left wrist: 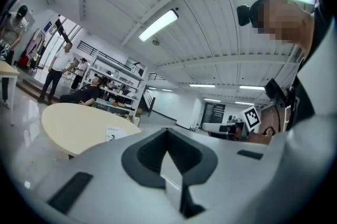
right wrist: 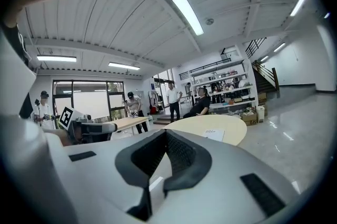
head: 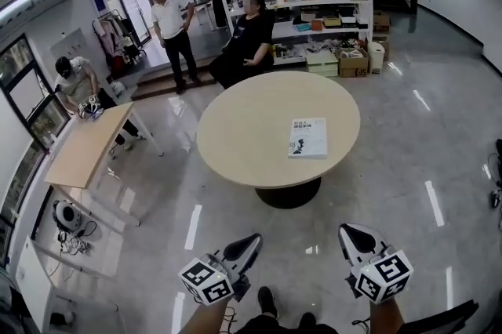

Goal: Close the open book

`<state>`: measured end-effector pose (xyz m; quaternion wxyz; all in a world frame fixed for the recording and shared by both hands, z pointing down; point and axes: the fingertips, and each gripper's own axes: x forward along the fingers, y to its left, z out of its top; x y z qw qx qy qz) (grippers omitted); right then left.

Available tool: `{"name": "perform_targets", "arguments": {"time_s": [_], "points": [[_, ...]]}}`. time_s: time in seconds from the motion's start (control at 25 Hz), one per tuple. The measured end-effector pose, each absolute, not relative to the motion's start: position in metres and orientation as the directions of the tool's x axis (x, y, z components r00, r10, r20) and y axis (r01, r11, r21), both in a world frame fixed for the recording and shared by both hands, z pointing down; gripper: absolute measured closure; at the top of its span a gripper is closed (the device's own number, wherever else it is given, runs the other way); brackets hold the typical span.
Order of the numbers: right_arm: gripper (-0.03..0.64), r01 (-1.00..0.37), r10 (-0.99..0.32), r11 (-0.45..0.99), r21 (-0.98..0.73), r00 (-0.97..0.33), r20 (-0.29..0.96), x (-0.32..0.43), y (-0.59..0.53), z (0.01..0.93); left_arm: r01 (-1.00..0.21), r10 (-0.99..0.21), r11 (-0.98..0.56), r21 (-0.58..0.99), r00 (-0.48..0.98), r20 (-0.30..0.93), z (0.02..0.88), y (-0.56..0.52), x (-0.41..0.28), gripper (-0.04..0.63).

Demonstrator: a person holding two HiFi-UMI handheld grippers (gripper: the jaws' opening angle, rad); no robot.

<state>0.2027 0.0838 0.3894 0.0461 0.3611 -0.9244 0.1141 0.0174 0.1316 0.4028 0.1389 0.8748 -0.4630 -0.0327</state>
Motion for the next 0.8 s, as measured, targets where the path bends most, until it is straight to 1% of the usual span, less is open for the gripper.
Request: {"name": "perform_targets", "arguments": {"time_s": [0.16, 0.32, 0.52, 0.64, 0.8], "points": [[0.618, -0.66, -0.64, 0.727, -0.19, -0.752, 0.161, 0.21, 0.121, 0.383, -0.803, -0.816, -0.534, 0.266, 0.571, 0.086, 0.389, 0.171, 0.034, 0.601], [0.618, -0.655, -0.64, 0.733, -0.184, -0.755, 0.139, 0.21, 0.153, 0.377, -0.798, -0.809, -0.552, 0.241, 0.582, 0.076, 0.383, 0.208, 0.04, 0.601], [0.618, -0.66, -0.646, 0.733, -0.167, -0.751, 0.132, 0.196, 0.199, 0.372, -0.797, -0.796, -0.584, 0.154, 0.6, 0.087, 0.382, 0.25, 0.036, 0.601], [0.618, -0.675, -0.663, 0.719, -0.164, -0.738, 0.13, 0.189, 0.226, 0.364, -0.777, -0.781, -0.606, 0.17, 0.622, 0.058, 0.37, 0.278, 0.031, 0.601], [0.618, -0.705, -0.69, 0.689, -0.17, -0.709, 0.144, 0.173, 0.271, 0.368, -0.763, -0.768, -0.614, 0.202, 0.636, 0.072, 0.378, 0.323, 0.012, 0.601]]}}
